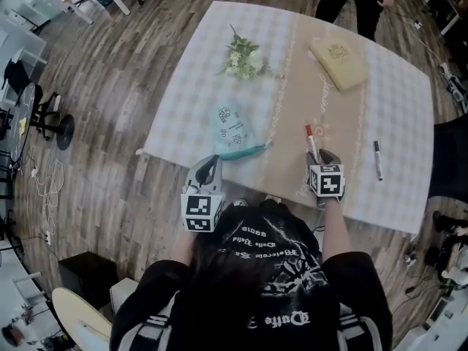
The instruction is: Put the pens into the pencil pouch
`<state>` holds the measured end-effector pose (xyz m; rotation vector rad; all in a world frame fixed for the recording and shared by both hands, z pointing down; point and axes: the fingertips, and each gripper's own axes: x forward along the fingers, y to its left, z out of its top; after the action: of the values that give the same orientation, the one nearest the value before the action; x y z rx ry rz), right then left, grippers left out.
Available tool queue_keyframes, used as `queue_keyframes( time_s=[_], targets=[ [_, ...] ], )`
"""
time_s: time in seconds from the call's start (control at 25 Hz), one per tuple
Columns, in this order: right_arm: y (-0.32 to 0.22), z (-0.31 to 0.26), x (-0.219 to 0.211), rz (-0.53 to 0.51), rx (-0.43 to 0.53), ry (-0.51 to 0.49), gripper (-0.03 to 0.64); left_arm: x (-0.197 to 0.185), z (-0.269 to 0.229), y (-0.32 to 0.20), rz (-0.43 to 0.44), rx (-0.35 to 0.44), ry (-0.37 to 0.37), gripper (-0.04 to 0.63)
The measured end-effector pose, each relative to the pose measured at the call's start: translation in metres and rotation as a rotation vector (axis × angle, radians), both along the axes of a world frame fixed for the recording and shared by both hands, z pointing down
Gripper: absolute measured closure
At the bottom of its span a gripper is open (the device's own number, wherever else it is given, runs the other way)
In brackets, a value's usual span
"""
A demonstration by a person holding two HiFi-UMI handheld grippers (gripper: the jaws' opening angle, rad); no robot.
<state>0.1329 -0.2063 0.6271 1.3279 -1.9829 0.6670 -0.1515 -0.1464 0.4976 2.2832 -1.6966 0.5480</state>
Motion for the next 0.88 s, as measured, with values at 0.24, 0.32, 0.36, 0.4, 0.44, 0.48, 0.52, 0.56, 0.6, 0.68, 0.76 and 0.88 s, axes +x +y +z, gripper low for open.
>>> queue_keyframes(
  time_s=[0.24,0.32,0.36,0.4,0.44,0.48,0.52,0.56,0.6,0.68,0.76,0.88],
  targets=[
    [0.001,0.002,0.004,0.023,-0.018,0.016,0.538,0.0,0.002,-0.002,-0.003,-0.004,0.008,0.575],
    [0.0,0.002,0.004,0.028,-0.022,0.006,0.54,0.001,0.004,-0.002,0.004,-0.012,0.004,0.575],
    [0.0,0.001,0.005,0.04,-0.019,-0.005,0.541,0.002,0.006,-0.003,0.012,-0.017,-0.004,0.575],
    [-0.001,-0.002,0.007,0.055,-0.01,-0.017,0.541,0.003,0.009,-0.003,0.021,-0.023,-0.018,0.575],
    [-0.002,-0.005,0.008,0.067,0.003,-0.029,0.541,0.003,0.012,-0.003,0.031,-0.029,-0.032,0.575],
    [-0.002,-0.009,0.008,0.075,0.018,-0.04,0.541,0.004,0.014,-0.002,0.039,-0.035,-0.045,0.575],
    [-0.002,-0.013,0.009,0.079,0.031,-0.048,0.541,0.005,0.016,-0.001,0.046,-0.043,-0.055,0.575],
    [-0.002,-0.017,0.009,0.082,0.041,-0.056,0.541,0.006,0.018,0.0,0.05,-0.056,-0.068,0.575],
    [-0.001,-0.021,0.01,0.085,0.05,-0.065,0.541,0.005,0.021,0.001,0.053,-0.073,-0.093,0.575],
    [0.001,-0.027,0.008,0.092,0.061,-0.084,0.541,-0.001,0.026,0.003,0.053,-0.103,-0.174,0.574],
    [0.005,-0.029,0.006,0.095,0.059,-0.106,0.541,-0.005,0.028,0.002,0.066,-0.109,-0.235,0.572],
    [0.015,-0.027,0.003,0.098,0.035,-0.14,0.541,-0.007,0.039,0.002,0.106,-0.159,-0.27,0.487]
  ],
)
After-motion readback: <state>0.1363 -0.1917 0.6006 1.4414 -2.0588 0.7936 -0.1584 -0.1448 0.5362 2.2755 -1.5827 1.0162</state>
